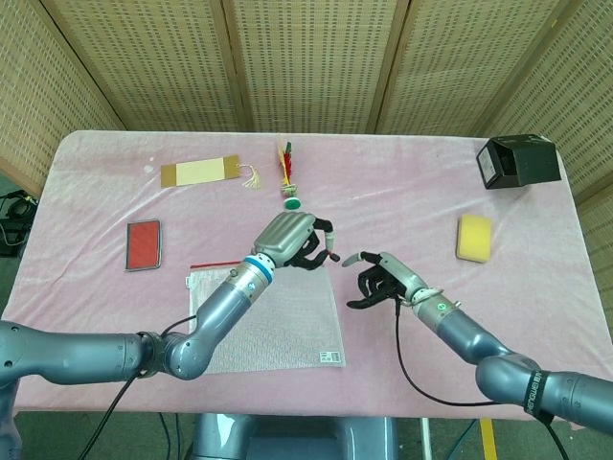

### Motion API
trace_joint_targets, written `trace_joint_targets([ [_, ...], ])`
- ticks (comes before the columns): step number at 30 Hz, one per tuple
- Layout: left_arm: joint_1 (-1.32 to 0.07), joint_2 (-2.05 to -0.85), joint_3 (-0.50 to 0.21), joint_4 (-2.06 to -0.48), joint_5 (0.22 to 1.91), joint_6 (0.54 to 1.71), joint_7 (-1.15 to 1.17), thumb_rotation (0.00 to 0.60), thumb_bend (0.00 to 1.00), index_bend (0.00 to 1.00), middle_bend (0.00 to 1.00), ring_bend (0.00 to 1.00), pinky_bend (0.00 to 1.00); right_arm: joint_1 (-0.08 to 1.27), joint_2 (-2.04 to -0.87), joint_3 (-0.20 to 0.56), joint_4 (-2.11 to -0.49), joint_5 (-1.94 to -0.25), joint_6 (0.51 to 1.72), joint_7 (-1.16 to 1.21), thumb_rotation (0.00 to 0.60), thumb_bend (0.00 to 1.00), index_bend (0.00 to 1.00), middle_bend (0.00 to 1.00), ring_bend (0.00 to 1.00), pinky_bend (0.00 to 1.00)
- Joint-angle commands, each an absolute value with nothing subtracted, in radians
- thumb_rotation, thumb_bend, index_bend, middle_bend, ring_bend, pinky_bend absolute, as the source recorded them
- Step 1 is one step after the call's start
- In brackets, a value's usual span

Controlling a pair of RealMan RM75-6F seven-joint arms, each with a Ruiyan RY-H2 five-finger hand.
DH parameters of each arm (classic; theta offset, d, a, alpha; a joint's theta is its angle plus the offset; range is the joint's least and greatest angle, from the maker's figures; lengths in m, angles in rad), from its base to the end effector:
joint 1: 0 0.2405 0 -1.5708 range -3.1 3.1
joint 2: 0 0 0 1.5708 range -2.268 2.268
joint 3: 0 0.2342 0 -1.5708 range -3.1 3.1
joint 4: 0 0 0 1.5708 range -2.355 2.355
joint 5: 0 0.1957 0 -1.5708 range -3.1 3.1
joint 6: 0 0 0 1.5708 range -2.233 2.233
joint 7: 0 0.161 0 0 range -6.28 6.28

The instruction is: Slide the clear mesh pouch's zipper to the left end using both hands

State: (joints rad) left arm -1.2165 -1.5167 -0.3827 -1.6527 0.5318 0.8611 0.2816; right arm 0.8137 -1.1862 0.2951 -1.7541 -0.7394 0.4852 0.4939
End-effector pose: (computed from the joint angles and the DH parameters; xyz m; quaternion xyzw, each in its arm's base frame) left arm 0.0479 0.3677 -0.0049 -0.6965 -0.5026 -0.4447 0.2541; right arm -0.1177 -0.3401 0.0355 0.4889 -0.7738 0.3656 0.1688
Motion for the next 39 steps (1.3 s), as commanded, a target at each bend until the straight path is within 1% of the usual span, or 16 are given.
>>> trace_joint_targets([
  [1,-1.22,-1.524,-0.386,-1.646,0.531,0.863,0.273,0.6,0.53,0.85,0.93,0.94,1.0,0.849,-1.229,0.278,-1.738,-0.684,0.53,0.461,0.6,0.13,0.34,0.81,0.81,1.0],
  [4,-1.224,-1.525,-0.39,-1.642,0.527,0.862,0.266,0.6,0.53,0.85,0.93,0.94,1.0,0.873,-1.259,0.266,-1.722,-0.641,0.545,0.439,0.6,0.14,0.35,0.82,0.81,1.0],
  [6,-1.226,-1.527,-0.393,-1.64,0.525,0.863,0.261,0.6,0.53,0.85,0.93,0.94,1.0,0.885,-1.275,0.264,-1.716,-0.612,0.545,0.435,0.6,0.16,0.38,0.82,0.81,1.0],
  [8,-1.226,-1.527,-0.395,-1.64,0.525,0.863,0.256,0.6,0.53,0.85,0.93,0.94,1.0,0.892,-1.284,0.27,-1.712,-0.589,0.541,0.44,0.6,0.2,0.42,0.82,0.81,1.0],
  [11,-1.227,-1.527,-0.394,-1.638,0.524,0.861,0.251,0.6,0.53,0.85,0.93,0.94,1.0,0.9,-1.298,0.275,-1.702,-0.572,0.539,0.441,0.6,0.24,0.46,0.82,0.81,1.0],
  [17,-1.227,-1.523,-0.402,-1.642,0.502,0.836,0.221,0.6,0.53,0.85,0.93,0.94,1.0,0.916,-1.339,0.281,-1.684,-0.546,0.567,0.424,0.6,0.32,0.51,0.83,0.81,1.0],
  [21,-1.228,-1.513,-0.402,-1.648,0.494,0.827,0.212,0.6,0.53,0.85,0.93,0.94,1.0,0.916,-1.359,0.293,-1.674,-0.53,0.582,0.426,0.6,0.43,0.58,0.85,0.82,1.0],
  [24,-1.226,-1.508,-0.401,-1.65,0.493,0.822,0.203,0.6,0.53,0.85,0.93,0.94,1.0,0.912,-1.365,0.3,-1.673,-0.519,0.575,0.433,0.6,0.57,0.63,0.86,0.83,1.0],
  [26,-1.224,-1.506,-0.401,-1.652,0.493,0.814,0.192,0.6,0.53,0.85,0.93,0.94,1.0,0.909,-1.365,0.305,-1.674,-0.516,0.567,0.438,0.6,0.7,0.66,0.86,0.83,1.0],
  [29,-1.221,-1.504,-0.401,-1.651,0.494,0.806,0.181,0.6,0.53,0.85,0.93,0.94,1.0,0.905,-1.365,0.308,-1.675,-0.52,0.563,0.438,0.6,0.8,0.69,0.87,0.84,1.0],
  [32,-1.22,-1.505,-0.394,-1.641,0.497,0.801,0.172,0.6,0.53,0.85,0.93,0.94,1.0,0.894,-1.366,0.313,-1.68,-0.531,0.564,0.44,0.6,0.82,0.74,0.89,0.84,1.0],
  [36,-1.214,-1.507,-0.391,-1.627,0.505,0.799,0.155,0.6,0.53,0.85,0.93,0.94,1.0,0.874,-1.362,0.33,-1.691,-0.551,0.567,0.454,0.6,0.81,0.76,0.89,0.85,1.0],
  [39,-1.205,-1.504,-0.385,-1.62,0.511,0.792,0.143,0.6,0.53,0.85,0.93,0.94,1.0,0.858,-1.355,0.346,-1.701,-0.564,0.563,0.471,0.6,0.83,0.76,0.9,0.85,1.0],
])
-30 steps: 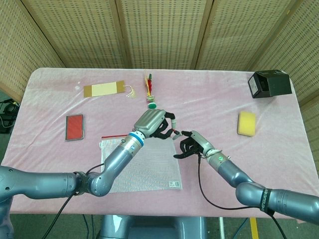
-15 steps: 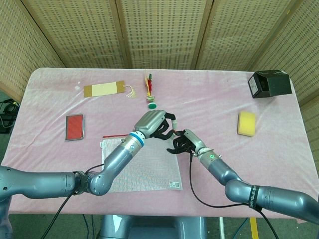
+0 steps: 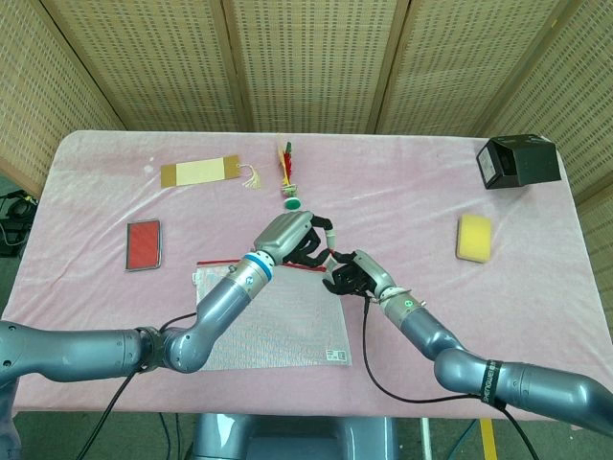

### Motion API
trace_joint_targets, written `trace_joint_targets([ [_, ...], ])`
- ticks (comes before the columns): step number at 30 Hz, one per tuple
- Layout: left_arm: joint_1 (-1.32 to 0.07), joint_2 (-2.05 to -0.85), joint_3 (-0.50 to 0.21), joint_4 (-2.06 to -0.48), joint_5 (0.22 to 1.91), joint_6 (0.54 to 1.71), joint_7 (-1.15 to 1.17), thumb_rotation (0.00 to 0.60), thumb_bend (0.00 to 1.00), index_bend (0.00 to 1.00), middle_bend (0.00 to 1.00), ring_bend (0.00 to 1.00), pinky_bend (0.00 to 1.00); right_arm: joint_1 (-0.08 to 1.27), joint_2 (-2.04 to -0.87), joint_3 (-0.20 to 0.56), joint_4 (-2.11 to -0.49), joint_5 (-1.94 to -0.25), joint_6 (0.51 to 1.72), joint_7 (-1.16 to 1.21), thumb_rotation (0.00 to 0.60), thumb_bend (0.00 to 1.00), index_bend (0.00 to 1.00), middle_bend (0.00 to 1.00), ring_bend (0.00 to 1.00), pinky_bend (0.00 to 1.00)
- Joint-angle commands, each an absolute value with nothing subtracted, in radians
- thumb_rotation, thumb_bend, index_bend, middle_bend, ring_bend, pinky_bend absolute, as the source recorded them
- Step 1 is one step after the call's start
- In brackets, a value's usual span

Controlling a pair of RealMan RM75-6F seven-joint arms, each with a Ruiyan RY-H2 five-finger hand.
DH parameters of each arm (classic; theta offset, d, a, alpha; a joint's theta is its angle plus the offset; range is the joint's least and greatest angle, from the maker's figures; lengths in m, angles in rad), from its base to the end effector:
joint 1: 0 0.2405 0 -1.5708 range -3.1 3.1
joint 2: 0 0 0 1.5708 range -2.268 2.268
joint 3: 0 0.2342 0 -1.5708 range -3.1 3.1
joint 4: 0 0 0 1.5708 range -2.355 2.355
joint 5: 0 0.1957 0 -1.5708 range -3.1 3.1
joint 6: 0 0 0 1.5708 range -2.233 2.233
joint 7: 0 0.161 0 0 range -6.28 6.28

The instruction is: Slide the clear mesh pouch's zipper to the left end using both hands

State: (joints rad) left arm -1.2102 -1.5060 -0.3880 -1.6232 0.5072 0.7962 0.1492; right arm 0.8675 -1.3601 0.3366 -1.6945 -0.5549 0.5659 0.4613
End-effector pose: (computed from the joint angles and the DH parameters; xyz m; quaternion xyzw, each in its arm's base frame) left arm 0.0410 0.3737 -0.0070 -0.6641 -0.5587 -0.4439 0.2231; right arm -0.0915 -0.3470 -0.0012 0.4158 -0.8109 0.3894 0.1337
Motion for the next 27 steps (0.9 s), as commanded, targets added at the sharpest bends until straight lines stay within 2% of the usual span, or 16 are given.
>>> trace_joint_targets([
  [1,-1.202,-1.501,-0.382,-1.618,0.513,0.789,0.139,0.6,0.53,0.85,0.93,0.94,1.0,0.853,-1.353,0.351,-1.703,-0.567,0.562,0.476,0.6,0.84,0.76,0.9,0.85,1.0],
  [8,-1.16,-1.47,-0.375,-1.607,0.525,0.748,0.075,0.6,0.53,0.85,0.93,0.94,1.0,0.805,-1.326,0.412,-1.723,-0.609,0.515,0.547,0.6,0.89,0.78,0.9,0.85,1.0],
  [27,-1.119,-1.457,-0.342,-1.52,0.545,0.676,0.002,0.6,0.53,0.85,0.93,0.94,1.0,0.734,-1.32,0.509,-1.723,-0.706,0.442,0.666,0.6,0.91,0.8,0.9,0.86,1.0],
])
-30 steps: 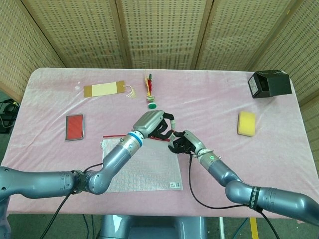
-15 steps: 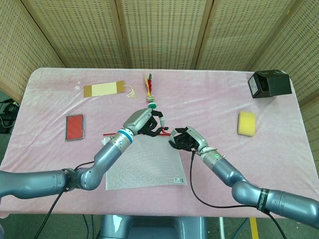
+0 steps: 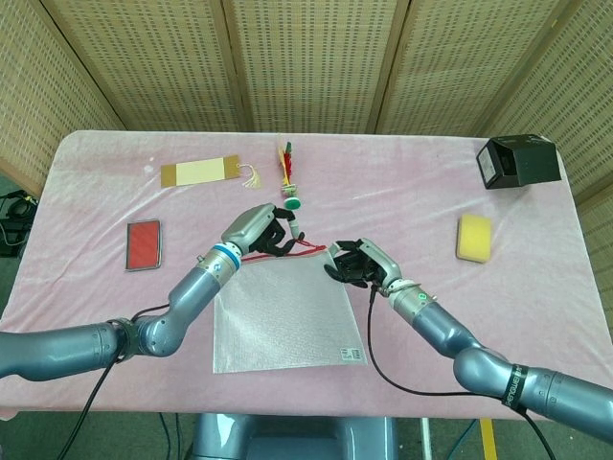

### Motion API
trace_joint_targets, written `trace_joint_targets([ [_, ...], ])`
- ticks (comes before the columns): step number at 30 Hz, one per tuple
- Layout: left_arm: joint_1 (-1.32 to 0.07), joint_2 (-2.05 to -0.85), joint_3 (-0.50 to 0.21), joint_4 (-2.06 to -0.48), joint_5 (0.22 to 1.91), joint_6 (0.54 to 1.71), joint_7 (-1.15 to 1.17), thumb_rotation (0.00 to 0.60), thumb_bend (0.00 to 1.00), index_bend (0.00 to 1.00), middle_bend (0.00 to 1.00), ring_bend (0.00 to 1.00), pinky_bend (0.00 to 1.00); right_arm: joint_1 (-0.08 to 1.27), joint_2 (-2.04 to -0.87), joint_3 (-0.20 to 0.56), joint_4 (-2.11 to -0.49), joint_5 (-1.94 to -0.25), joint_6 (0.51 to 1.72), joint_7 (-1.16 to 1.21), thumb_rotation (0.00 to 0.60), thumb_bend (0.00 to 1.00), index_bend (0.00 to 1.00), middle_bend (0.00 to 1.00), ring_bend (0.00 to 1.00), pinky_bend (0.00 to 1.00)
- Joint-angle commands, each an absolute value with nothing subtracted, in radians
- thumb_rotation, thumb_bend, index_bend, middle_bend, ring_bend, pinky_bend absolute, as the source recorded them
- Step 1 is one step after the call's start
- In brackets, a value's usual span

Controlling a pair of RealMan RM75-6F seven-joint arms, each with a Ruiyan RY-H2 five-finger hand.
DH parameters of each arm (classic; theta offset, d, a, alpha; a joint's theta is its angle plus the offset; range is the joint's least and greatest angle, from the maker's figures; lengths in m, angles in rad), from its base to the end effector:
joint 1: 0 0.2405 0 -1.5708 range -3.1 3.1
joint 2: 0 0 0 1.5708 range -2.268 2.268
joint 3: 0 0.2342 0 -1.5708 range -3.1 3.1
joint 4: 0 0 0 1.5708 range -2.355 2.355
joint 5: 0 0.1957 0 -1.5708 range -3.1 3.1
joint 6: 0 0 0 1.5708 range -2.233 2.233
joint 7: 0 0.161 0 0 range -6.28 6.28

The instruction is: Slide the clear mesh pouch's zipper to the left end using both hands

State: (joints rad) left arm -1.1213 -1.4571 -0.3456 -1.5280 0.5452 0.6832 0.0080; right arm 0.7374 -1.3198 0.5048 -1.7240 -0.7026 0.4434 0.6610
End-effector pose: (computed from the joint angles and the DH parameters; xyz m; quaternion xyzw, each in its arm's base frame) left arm -0.0171 0.3963 0.0003 -0.6286 -0.6071 -0.4197 0.2450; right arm -0.0810 -0.3519 0.0269 0.3555 -0.8278 0.4301 0.0582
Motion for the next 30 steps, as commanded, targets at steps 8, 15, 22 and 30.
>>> trace_joint_targets([
  [8,-1.113,-1.452,-0.324,-1.49,0.538,0.644,-0.014,0.6,0.53,0.85,0.93,0.94,1.0,0.717,-1.314,0.532,-1.724,-0.719,0.451,0.692,0.6,0.91,0.8,0.9,0.86,1.0],
  [15,-1.11,-1.451,-0.307,-1.466,0.542,0.62,-0.023,0.6,0.53,0.85,0.93,0.94,1.0,0.708,-1.311,0.554,-1.723,-0.718,0.456,0.72,0.6,0.92,0.8,0.9,0.86,1.0],
  [22,-1.103,-1.447,-0.294,-1.446,0.54,0.61,-0.031,0.6,0.53,0.85,0.93,0.94,1.0,0.698,-1.3,0.569,-1.73,-0.723,0.464,0.734,0.6,0.92,0.8,0.9,0.86,1.0],
  [30,-1.088,-1.427,-0.273,-1.422,0.542,0.596,-0.039,0.6,0.53,0.85,0.93,0.94,1.0,0.685,-1.283,0.586,-1.736,-0.723,0.477,0.752,0.6,0.93,0.8,0.9,0.86,1.0],
])
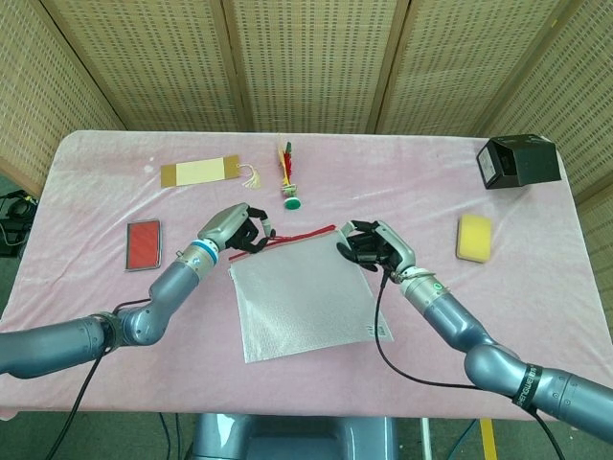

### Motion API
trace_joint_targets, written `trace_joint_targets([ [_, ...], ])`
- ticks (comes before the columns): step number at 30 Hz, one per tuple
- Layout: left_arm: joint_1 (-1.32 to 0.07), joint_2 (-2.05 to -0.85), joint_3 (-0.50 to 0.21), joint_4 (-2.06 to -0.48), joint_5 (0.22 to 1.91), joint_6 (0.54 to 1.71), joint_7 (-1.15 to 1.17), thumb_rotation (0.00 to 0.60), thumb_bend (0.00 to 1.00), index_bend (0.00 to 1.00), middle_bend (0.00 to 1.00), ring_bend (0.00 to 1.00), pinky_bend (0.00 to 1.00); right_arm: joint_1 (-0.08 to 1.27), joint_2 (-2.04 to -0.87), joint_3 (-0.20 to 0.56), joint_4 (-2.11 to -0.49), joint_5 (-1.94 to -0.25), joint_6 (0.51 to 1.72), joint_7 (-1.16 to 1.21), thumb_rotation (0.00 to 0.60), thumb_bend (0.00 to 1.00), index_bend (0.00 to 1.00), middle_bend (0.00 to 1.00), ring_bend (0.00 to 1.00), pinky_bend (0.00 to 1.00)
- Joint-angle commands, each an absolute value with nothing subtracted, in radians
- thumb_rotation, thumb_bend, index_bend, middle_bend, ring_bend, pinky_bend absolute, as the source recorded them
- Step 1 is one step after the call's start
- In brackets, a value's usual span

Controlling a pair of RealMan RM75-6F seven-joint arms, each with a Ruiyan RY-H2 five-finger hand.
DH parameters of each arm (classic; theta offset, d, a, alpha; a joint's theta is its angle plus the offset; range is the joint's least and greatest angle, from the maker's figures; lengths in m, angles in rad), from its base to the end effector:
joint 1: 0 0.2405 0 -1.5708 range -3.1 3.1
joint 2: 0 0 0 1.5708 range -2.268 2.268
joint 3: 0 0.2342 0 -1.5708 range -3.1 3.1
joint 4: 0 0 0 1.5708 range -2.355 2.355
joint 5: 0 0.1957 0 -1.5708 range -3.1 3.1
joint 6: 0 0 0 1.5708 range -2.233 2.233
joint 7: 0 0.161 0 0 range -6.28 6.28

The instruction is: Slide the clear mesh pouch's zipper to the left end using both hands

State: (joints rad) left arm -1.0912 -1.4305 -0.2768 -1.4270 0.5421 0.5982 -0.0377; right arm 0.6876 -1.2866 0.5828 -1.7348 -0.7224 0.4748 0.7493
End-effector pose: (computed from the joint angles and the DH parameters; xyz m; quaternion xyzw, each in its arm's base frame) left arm -0.0662 0.4109 0.0040 -0.6207 -0.6247 -0.3792 0.2840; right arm -0.0837 -0.3658 0.0565 0.3044 -0.8212 0.4800 0.0500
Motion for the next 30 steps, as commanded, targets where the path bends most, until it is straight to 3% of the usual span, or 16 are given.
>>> trace_joint_targets([
  [1,-1.086,-1.424,-0.27,-1.419,0.542,0.595,-0.04,0.6,0.53,0.85,0.93,0.94,1.0,0.683,-1.281,0.588,-1.737,-0.723,0.479,0.754,0.6,0.93,0.8,0.9,0.86,1.0],
  [14,-1.032,-1.361,-0.22,-1.334,0.548,0.568,-0.048,0.6,0.53,0.85,0.93,0.94,1.0,0.638,-1.221,0.633,-1.737,-0.711,0.527,0.789,0.6,0.93,0.8,0.9,0.86,1.0],
  [30,-0.996,-1.313,-0.205,-1.276,0.545,0.512,-0.078,0.6,0.53,0.85,0.93,0.94,1.0,0.611,-1.186,0.644,-1.736,-0.704,0.535,0.812,0.6,0.93,0.8,0.9,0.86,1.0],
])
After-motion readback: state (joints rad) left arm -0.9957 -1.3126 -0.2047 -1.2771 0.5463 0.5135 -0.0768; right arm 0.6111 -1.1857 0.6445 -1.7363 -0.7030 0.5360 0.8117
